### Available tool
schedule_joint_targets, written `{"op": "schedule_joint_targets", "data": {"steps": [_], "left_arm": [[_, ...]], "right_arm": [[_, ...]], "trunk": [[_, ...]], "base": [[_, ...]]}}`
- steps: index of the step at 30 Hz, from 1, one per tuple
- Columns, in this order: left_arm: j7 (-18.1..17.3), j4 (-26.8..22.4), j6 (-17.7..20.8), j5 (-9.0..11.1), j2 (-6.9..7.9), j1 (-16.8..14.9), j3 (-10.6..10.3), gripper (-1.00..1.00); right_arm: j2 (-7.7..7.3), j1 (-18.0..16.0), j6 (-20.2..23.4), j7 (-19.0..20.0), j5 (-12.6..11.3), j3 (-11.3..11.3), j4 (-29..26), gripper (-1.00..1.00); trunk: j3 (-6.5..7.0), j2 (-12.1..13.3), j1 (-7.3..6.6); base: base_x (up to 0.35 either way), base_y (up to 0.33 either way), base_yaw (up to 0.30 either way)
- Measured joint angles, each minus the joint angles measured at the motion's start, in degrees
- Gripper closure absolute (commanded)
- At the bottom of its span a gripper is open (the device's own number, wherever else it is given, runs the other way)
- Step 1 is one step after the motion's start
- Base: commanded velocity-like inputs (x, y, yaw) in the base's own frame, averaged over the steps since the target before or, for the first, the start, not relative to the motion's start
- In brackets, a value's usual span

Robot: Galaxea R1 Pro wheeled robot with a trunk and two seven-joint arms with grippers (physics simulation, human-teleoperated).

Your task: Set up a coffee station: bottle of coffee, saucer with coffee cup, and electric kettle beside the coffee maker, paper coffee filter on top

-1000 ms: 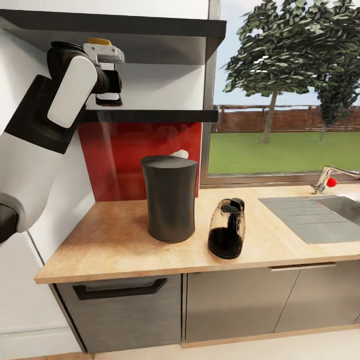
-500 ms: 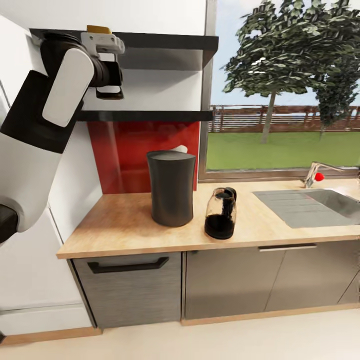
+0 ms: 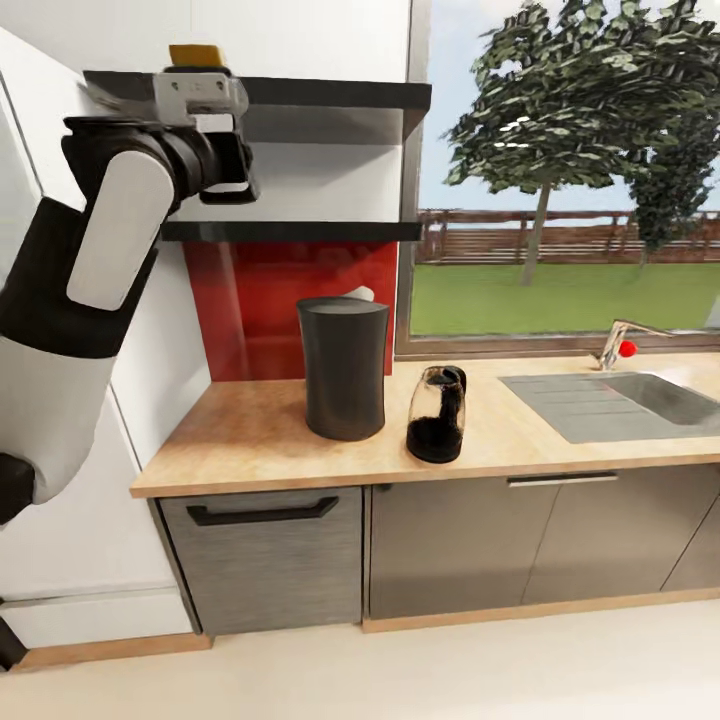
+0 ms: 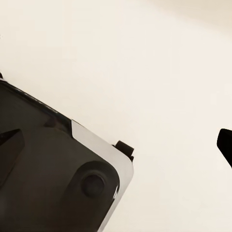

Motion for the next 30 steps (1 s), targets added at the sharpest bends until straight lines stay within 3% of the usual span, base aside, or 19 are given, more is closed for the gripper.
{"op": "schedule_joint_targets", "data": {"steps": [1,2,3,4,5,8,30], "left_arm": [[0.01,-1.18,-0.31,-0.68,0.10,1.77,0.01,1.00],[-0.04,-5.11,-3.80,-1.89,0.26,6.98,-0.19,1.00],[-0.09,-4.57,-4.82,0.36,0.28,9.20,-0.40,1.00],[-0.08,-4.64,-4.50,-0.98,0.30,9.11,-0.36,1.00],[-0.07,-4.75,-4.51,-0.72,0.28,10.08,-0.41,1.00],[-0.08,-4.85,-4.72,-0.72,0.30,11.17,-0.44,1.00],[0.01,-4.82,-4.77,-0.86,0.34,12.37,-0.46,1.00]], "right_arm": [[0.00,0.00,0.00,-0.01,0.00,0.00,0.00,-1.00],[0.00,0.00,-0.02,-0.14,-0.01,0.00,0.00,-1.00],[0.00,0.00,-0.01,-0.16,0.01,0.01,0.00,-1.00],[0.00,0.00,-0.01,-0.16,0.00,0.00,0.00,-1.00],[0.00,0.00,-0.01,-0.18,0.00,0.01,0.02,-1.00],[0.00,0.00,0.00,-0.23,0.03,0.01,0.09,-1.00],[0.00,-0.01,-0.09,-0.34,0.01,0.00,0.18,-1.00]], "trunk": [[0.01,-0.02,-0.01],[0.02,-0.06,-0.02],[0.01,0.02,0.00],[0.02,-0.03,-0.01],[0.01,-0.02,-0.01],[0.02,-0.02,-0.01],[-3.93,-8.84,4.82]], "base": [[0.000,0.000,0.000],[0.000,0.000,0.000],[0.000,0.000,0.000],[0.000,0.000,0.000],[0.000,0.000,0.000],[0.000,0.000,0.000],[0.000,0.000,0.000]]}}
